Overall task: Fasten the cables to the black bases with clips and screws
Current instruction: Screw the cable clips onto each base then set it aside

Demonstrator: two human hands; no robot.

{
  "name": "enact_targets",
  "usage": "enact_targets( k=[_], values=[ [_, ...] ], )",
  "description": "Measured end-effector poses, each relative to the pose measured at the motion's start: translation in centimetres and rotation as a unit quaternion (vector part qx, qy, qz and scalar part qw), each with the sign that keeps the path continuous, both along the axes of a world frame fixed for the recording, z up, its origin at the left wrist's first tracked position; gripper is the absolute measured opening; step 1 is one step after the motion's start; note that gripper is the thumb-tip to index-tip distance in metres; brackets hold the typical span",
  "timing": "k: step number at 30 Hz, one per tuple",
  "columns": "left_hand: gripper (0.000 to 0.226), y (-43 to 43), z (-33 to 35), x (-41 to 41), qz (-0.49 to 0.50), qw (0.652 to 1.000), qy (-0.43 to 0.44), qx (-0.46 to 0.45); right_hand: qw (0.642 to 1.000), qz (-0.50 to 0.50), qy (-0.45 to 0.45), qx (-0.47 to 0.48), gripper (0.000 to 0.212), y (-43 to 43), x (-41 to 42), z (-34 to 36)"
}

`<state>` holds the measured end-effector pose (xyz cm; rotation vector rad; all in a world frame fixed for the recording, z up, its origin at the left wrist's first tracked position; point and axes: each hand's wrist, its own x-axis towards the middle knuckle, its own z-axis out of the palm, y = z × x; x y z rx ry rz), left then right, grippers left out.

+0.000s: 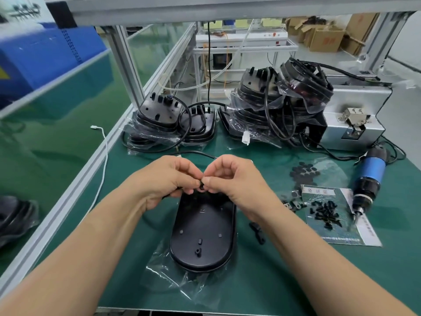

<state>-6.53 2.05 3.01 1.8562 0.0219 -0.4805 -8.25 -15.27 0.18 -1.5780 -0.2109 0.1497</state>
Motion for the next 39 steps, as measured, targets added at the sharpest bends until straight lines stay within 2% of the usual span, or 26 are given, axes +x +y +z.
enact_targets(
  k=[3, 8, 12, 14, 17, 23, 30, 33, 37, 39],
  values=[
    [0.015, 0.0, 0.2, 0.2, -0.004, 1.000, -0.002, 0.015, 0.998, 0.004, -0.015, -0.056, 0.018, -0.4, 0.4, 0.2],
    [0.016, -0.2, 0.5, 0.4, -0.003, 1.000, -0.008, 0.028, 0.996, 0.015, -0.018, -0.088, 0.018, -0.5, 0.7, 0.2],
    [0.018, -0.3, 0.8, 0.6, 0.005, 0.999, 0.006, 0.034, 0.970, 0.024, -0.094, -0.224, 0.021, -0.6, 1.7, 0.1],
    [0.017, -0.3, 1.2, 0.8, 0.009, 0.999, 0.025, 0.035, 0.956, 0.077, -0.125, -0.254, 0.029, -1.0, 2.4, 0.3],
    [0.012, -0.3, 1.8, 1.4, 0.019, 0.998, 0.031, 0.051, 0.948, 0.127, -0.137, -0.257, 0.029, -1.0, 3.2, 0.2],
    [0.009, 0.1, 2.4, 2.6, -0.004, 0.996, 0.059, 0.062, 0.980, 0.109, -0.060, -0.158, 0.017, -0.1, 4.1, -0.7],
    [0.015, 1.2, 1.4, 3.1, -0.019, 0.997, 0.062, 0.042, 0.962, 0.167, -0.025, -0.214, 0.005, 0.0, 5.6, 0.9],
    [0.018, 2.0, 0.8, 3.0, -0.042, 0.995, 0.040, 0.085, 0.962, 0.166, -0.014, -0.214, 0.004, 0.2, 5.8, 0.8],
    [0.042, 2.5, -1.1, 2.4, -0.086, 0.971, 0.018, 0.221, 0.957, 0.158, 0.003, -0.244, 0.010, 0.5, 6.0, 0.5],
    [0.044, 2.7, -1.8, 2.4, -0.078, 0.975, 0.008, 0.210, 0.961, 0.130, 0.027, -0.242, 0.011, 0.7, 6.3, 0.2]
  ],
)
